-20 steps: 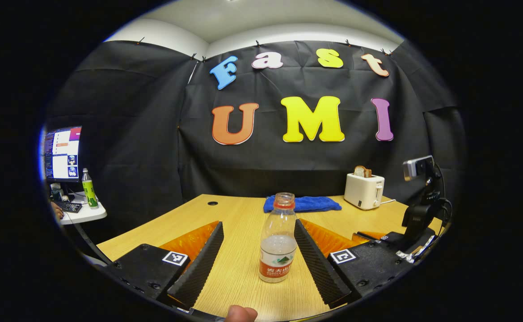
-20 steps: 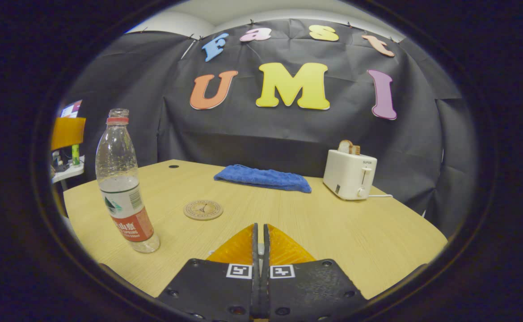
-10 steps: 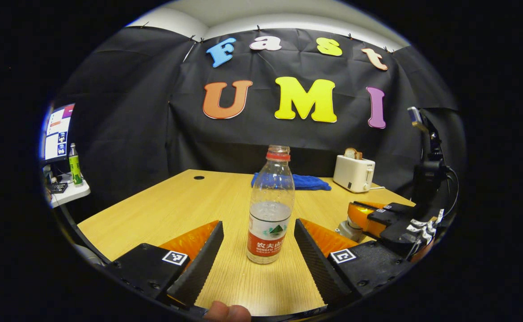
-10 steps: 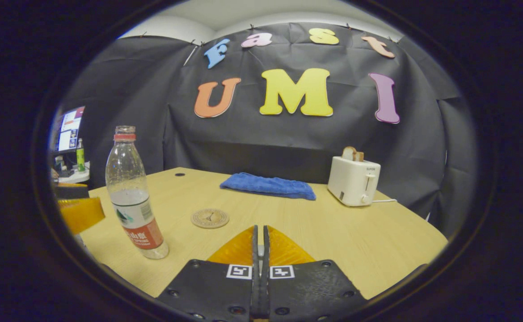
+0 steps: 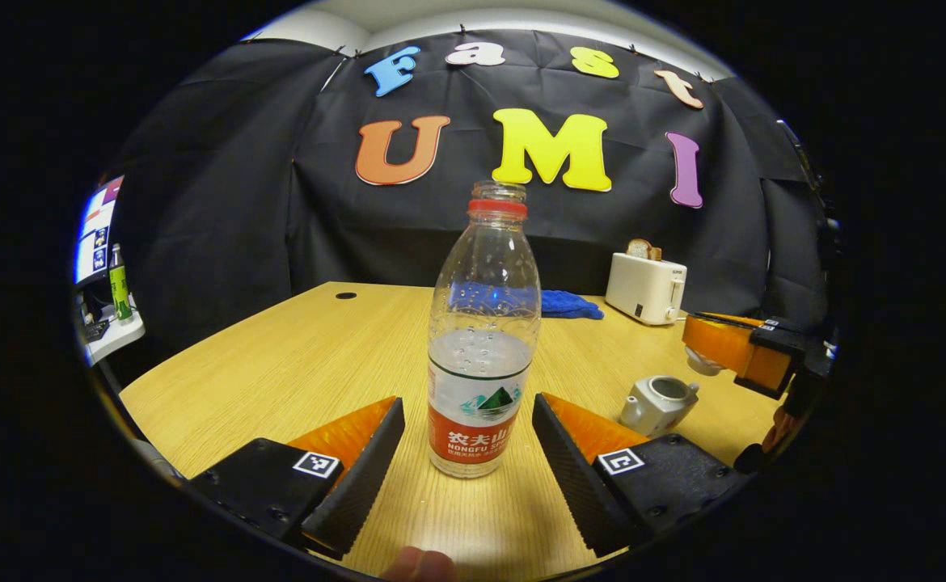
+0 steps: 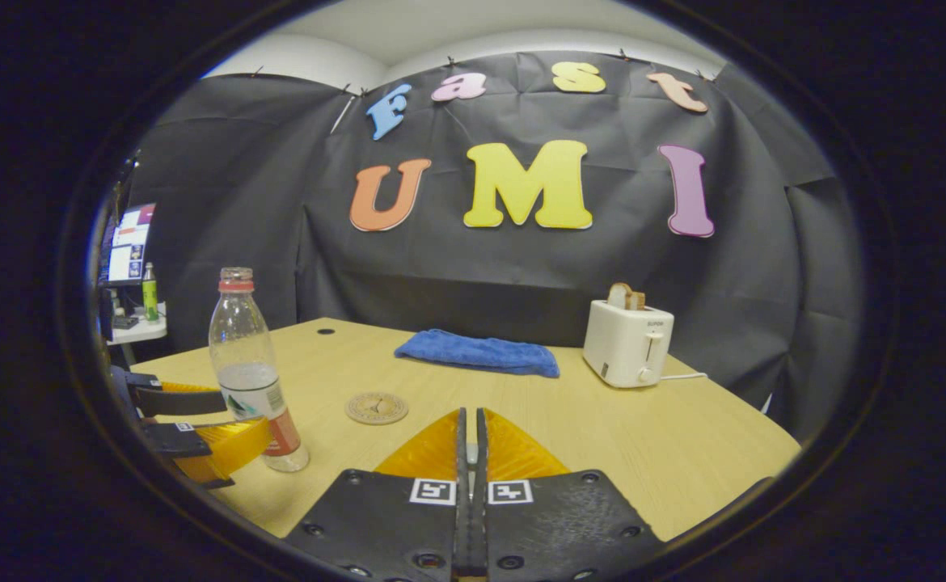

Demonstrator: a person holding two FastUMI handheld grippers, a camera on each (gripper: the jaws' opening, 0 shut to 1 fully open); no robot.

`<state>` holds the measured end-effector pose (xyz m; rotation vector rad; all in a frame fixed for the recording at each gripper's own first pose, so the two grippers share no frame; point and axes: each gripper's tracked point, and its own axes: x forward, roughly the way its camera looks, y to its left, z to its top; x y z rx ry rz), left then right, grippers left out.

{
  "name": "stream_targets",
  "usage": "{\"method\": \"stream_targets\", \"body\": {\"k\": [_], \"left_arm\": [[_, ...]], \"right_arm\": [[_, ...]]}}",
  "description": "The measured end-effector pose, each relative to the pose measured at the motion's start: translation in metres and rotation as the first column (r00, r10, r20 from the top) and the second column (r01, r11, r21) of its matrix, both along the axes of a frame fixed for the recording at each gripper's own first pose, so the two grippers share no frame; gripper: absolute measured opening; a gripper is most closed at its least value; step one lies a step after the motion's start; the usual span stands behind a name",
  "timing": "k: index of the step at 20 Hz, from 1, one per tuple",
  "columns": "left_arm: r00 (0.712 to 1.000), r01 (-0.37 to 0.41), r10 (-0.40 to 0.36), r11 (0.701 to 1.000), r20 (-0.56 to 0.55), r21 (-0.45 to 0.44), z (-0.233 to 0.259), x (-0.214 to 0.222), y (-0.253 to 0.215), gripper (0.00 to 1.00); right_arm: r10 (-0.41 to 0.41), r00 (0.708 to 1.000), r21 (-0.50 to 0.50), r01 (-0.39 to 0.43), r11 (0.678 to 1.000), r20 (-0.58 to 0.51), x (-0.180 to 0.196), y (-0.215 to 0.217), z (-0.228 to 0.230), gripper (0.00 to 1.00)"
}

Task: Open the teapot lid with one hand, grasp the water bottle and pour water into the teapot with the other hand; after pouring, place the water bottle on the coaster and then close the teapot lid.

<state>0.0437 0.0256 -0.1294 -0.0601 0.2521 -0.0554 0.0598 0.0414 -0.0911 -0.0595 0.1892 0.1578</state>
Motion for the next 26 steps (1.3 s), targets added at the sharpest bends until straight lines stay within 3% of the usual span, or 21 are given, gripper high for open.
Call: {"method": "stream_targets", "body": {"k": [8,13,17,21,26], "left_arm": [[1.0,0.004,-0.004,1.0,-0.014,0.008,-0.001,0.015,-0.003,0.99],[1.0,0.005,-0.004,0.998,-0.014,0.065,0.002,0.015,-0.003,0.8],[1.0,-0.02,0.021,0.984,-0.003,0.175,0.015,0.015,0.008,0.77],[1.0,-0.019,0.02,0.938,0.0,0.347,0.026,0.013,0.011,0.76],[1.0,0.008,-0.007,0.829,-0.004,0.559,0.038,0.012,0.013,0.76]], "right_arm": [[-0.04,0.999,0.005,0.04,0.999,-0.004,-0.01,-0.032,0.001,0.0],[-0.026,1.0,0.011,0.026,1.0,-0.006,-0.015,-0.04,0.002,0.0],[-0.026,1.0,0.001,0.026,1.0,-0.003,-0.02,-0.055,0.003,0.0],[-0.028,1.0,0.015,0.028,0.999,0.002,-0.024,-0.067,0.006,0.0],[-0.048,0.999,0.039,0.047,0.998,0.004,-0.026,-0.087,0.006,0.0]]}}
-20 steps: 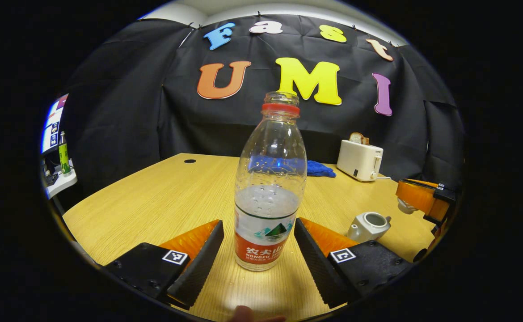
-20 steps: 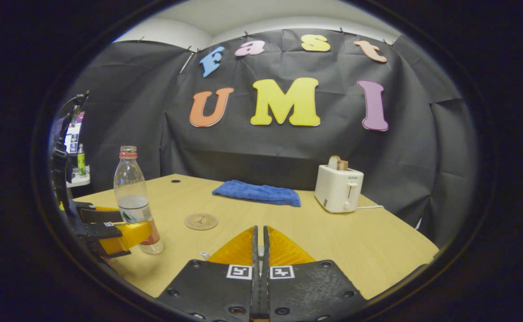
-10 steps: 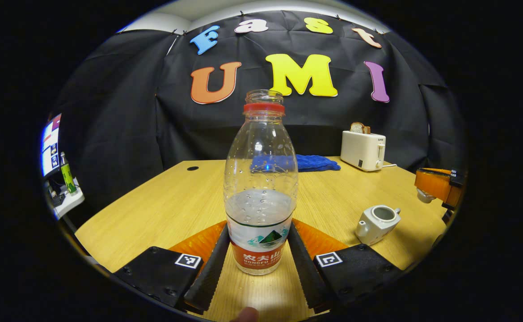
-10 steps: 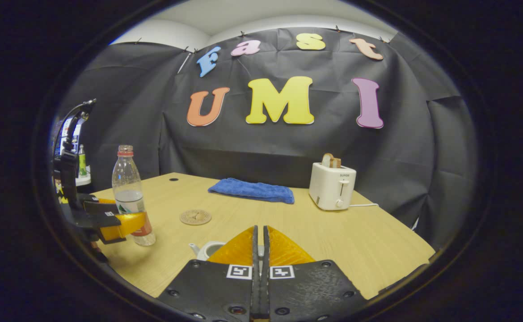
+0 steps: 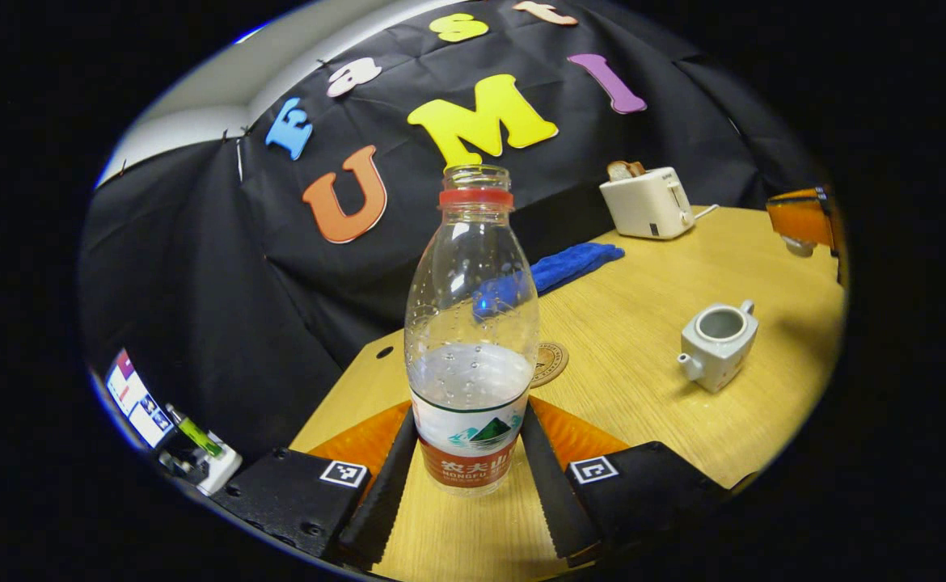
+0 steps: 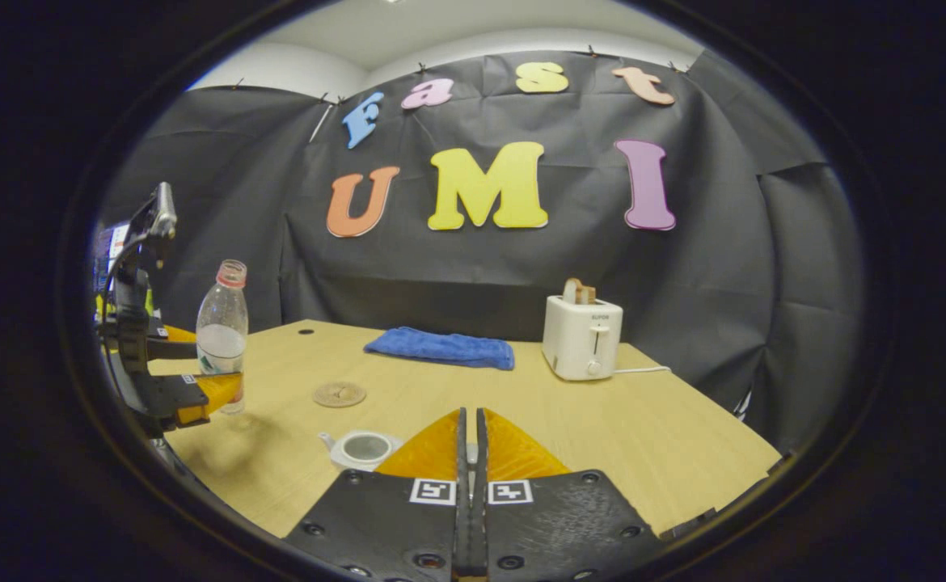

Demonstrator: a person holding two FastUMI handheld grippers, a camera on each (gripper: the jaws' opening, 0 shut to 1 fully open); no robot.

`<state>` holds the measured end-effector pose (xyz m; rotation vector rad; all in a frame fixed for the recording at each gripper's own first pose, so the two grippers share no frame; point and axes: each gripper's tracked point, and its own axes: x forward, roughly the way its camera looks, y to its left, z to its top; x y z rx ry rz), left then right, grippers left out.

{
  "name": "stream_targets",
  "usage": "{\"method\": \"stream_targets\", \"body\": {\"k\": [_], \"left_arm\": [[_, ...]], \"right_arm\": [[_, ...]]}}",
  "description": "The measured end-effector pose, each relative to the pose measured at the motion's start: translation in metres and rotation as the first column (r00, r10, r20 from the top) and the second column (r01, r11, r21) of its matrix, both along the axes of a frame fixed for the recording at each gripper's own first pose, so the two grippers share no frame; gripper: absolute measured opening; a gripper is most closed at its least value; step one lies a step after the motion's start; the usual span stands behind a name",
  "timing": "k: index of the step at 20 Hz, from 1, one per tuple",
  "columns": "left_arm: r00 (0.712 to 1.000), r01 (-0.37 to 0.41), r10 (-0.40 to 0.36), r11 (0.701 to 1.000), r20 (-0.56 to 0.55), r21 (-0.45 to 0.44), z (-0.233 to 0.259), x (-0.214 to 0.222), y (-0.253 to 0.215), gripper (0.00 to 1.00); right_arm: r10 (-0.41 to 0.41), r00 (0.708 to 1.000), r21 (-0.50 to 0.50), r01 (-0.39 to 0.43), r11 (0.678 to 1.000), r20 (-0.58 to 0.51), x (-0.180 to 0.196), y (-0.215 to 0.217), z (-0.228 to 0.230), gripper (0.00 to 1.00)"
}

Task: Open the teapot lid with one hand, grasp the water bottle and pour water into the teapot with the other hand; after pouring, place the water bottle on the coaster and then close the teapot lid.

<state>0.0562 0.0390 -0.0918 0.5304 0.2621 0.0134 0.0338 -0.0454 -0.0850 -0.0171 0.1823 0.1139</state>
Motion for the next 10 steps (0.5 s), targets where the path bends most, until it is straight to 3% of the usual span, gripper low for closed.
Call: {"method": "stream_targets", "body": {"k": [3,5,10], "left_arm": [[1.0,0.018,-0.017,0.997,-0.009,0.079,-0.001,0.001,-0.005,0.76],[0.999,0.03,-0.027,0.983,-0.021,0.179,-0.005,0.002,-0.003,0.76],[0.997,0.07,-0.048,0.884,-0.06,0.462,-0.003,0.006,0.0,0.75]], "right_arm": [[-0.001,1.0,0.001,0.001,1.0,-0.006,0.0,-0.007,-0.001,0.0],[-0.004,1.0,0.001,0.004,1.0,-0.005,-0.002,-0.011,-0.001,0.0],[-0.009,1.0,-0.003,0.009,1.0,-0.011,-0.005,-0.02,-0.006,0.0]]}}
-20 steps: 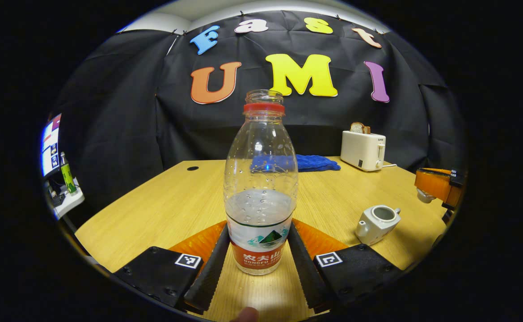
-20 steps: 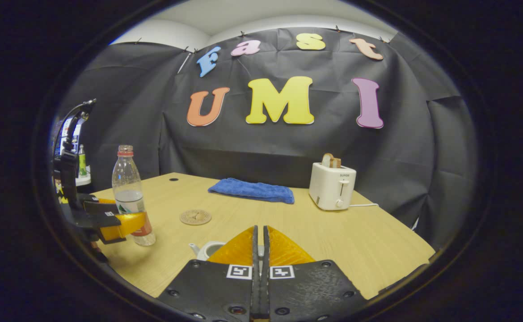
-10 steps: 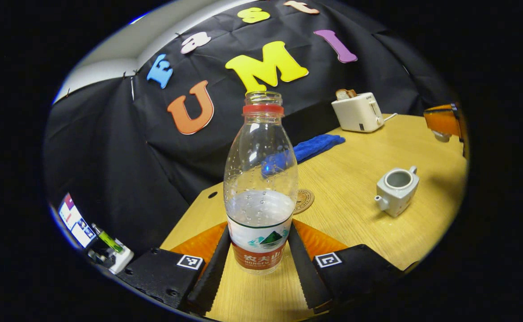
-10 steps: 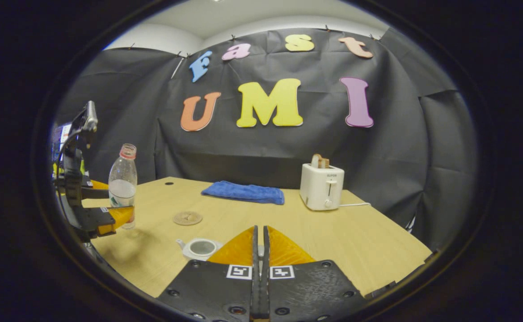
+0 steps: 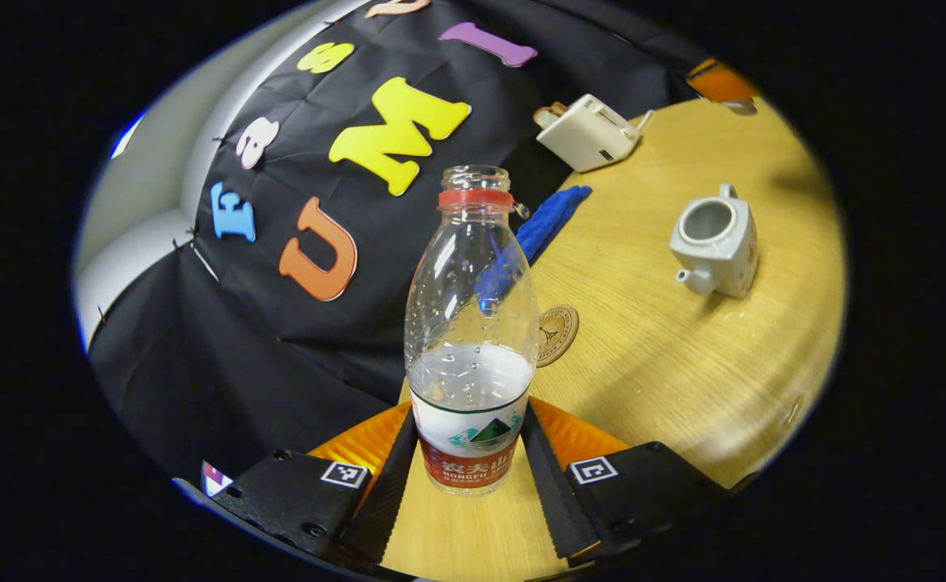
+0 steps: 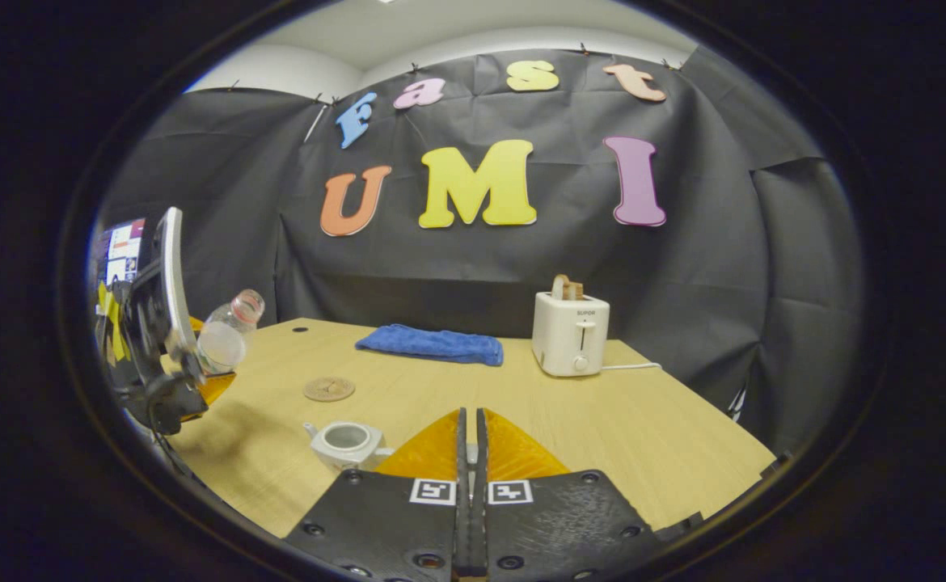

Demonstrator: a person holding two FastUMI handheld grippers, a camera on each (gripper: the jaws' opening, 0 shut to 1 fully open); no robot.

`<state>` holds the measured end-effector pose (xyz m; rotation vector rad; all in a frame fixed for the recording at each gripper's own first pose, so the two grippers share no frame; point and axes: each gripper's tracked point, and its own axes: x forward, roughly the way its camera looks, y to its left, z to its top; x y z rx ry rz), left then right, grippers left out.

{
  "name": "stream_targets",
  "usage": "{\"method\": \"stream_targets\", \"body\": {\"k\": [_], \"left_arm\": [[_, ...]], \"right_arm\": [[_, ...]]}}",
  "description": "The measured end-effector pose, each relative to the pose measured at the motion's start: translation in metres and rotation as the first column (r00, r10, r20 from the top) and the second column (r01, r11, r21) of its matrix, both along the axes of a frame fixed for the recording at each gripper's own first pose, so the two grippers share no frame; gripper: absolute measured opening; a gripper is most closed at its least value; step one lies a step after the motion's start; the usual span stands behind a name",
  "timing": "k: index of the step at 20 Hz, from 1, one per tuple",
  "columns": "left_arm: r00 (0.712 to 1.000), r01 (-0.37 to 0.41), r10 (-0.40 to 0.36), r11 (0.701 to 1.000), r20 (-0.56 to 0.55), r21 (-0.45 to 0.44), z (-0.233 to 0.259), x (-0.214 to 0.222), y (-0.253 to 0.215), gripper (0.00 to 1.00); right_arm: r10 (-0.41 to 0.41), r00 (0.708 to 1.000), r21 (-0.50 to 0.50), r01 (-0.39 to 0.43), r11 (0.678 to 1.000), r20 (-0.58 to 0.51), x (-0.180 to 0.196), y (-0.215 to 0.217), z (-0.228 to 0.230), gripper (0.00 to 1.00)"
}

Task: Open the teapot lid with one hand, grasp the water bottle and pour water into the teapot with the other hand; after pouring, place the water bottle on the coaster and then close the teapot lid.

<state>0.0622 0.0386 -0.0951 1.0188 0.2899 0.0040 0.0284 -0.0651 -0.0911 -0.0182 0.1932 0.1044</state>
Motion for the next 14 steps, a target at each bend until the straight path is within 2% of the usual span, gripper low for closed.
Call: {"method": "stream_targets", "body": {"k": [5,14], "left_arm": [[0.997,0.066,-0.059,0.983,-0.046,0.172,-0.009,0.004,-0.016,0.75],[0.986,0.152,-0.112,0.91,-0.125,0.386,-0.016,0.006,-0.037,0.75]], "right_arm": [[-0.012,1.0,-0.004,0.012,1.0,-0.002,-0.003,-0.012,-0.003,0.0],[-0.02,1.0,0.0,0.02,1.0,-0.004,-0.006,-0.028,-0.01,0.0]]}}
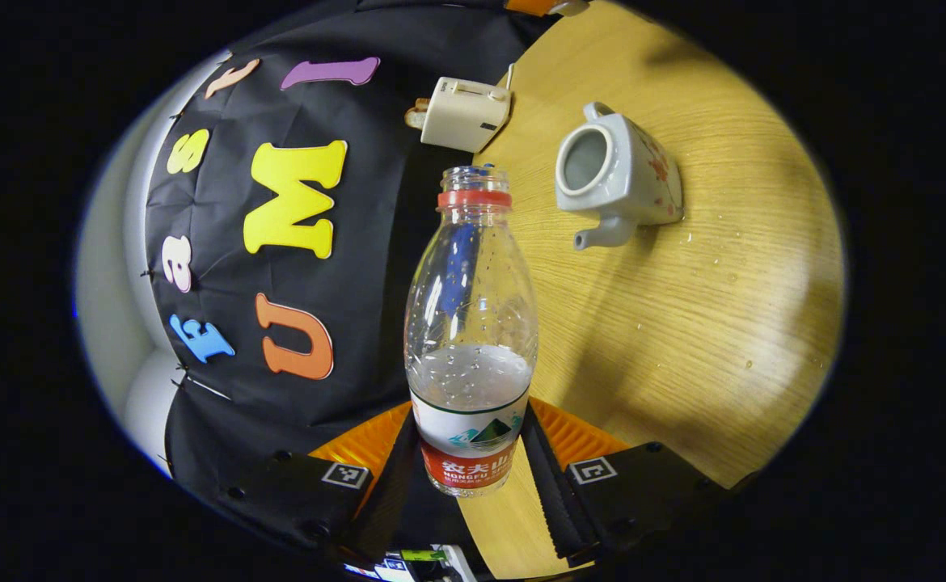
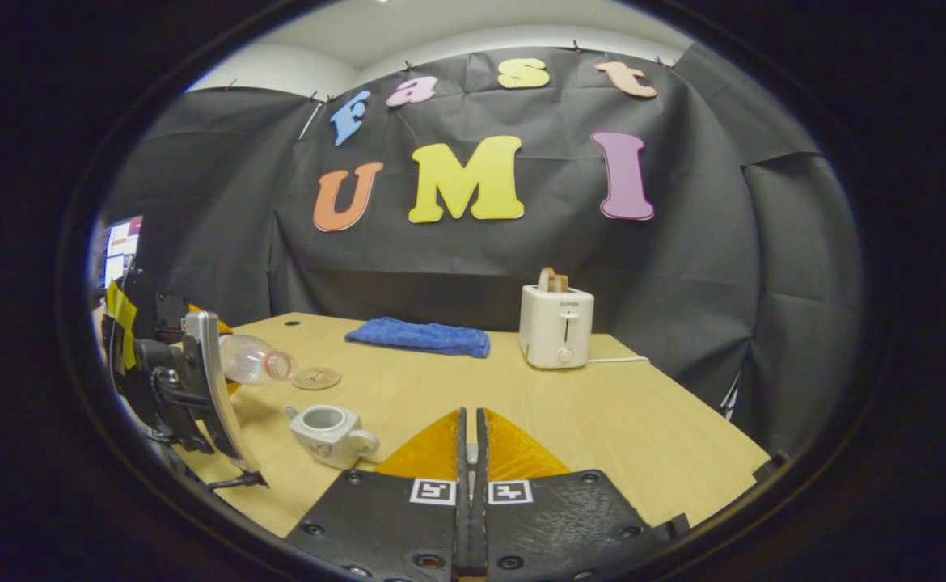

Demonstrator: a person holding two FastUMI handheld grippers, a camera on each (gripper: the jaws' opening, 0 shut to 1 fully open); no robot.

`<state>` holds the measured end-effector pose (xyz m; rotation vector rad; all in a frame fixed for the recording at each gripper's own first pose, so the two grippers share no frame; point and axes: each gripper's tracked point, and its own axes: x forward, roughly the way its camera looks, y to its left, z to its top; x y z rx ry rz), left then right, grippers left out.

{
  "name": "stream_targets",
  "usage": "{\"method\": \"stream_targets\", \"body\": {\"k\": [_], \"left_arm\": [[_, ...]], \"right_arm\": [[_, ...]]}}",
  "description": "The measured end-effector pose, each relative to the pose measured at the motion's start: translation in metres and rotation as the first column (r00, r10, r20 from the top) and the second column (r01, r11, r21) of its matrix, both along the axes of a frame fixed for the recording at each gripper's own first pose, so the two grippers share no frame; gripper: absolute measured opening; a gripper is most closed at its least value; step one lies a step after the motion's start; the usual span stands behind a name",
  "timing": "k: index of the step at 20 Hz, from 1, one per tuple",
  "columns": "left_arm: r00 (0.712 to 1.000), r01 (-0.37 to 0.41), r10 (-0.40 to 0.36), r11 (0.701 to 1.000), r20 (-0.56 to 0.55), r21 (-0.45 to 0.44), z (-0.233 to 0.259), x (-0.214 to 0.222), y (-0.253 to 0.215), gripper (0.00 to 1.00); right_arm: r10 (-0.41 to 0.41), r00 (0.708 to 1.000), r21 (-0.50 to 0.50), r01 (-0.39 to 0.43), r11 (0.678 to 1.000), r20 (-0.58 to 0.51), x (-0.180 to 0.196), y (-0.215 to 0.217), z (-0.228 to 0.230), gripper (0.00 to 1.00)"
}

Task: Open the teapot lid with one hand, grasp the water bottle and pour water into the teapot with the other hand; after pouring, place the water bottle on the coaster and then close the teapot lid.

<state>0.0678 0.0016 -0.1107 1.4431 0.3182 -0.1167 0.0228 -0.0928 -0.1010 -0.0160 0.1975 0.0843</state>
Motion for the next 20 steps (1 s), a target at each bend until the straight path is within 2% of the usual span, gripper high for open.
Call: {"method": "stream_targets", "body": {"k": [6,11,13,14,16,20], "left_arm": [[1.0,0.023,-0.021,0.994,-0.019,0.107,-0.002,-0.003,-0.009,0.75],[0.999,0.045,-0.045,0.972,-0.004,0.229,0.008,0.002,-0.013,0.75],[0.999,0.046,-0.046,0.968,-0.003,0.245,0.008,0.003,-0.013,0.75],[0.999,0.044,-0.044,0.967,-0.006,0.251,0.009,0.003,-0.012,0.79],[0.999,0.047,-0.048,0.96,-0.004,0.275,0.011,0.003,-0.014,0.74],[0.998,0.057,-0.059,0.944,-0.002,0.326,0.018,0.005,-0.017,0.75]], "right_arm": [[-0.011,1.0,0.01,0.012,1.0,-0.004,-0.002,-0.01,-0.004,0.0],[-0.008,1.0,0.006,0.008,1.0,-0.005,-0.003,-0.011,-0.005,0.0],[-0.011,1.0,0.008,0.011,1.0,-0.002,-0.003,-0.014,-0.005,0.0],[-0.013,1.0,0.01,0.013,1.0,-0.004,-0.003,-0.015,-0.007,0.0],[-0.013,1.0,0.009,0.013,1.0,-0.007,-0.003,-0.015,-0.007,0.0],[-0.011,1.0,0.008,0.011,1.0,-0.002,-0.003,-0.016,-0.007,0.0]]}}
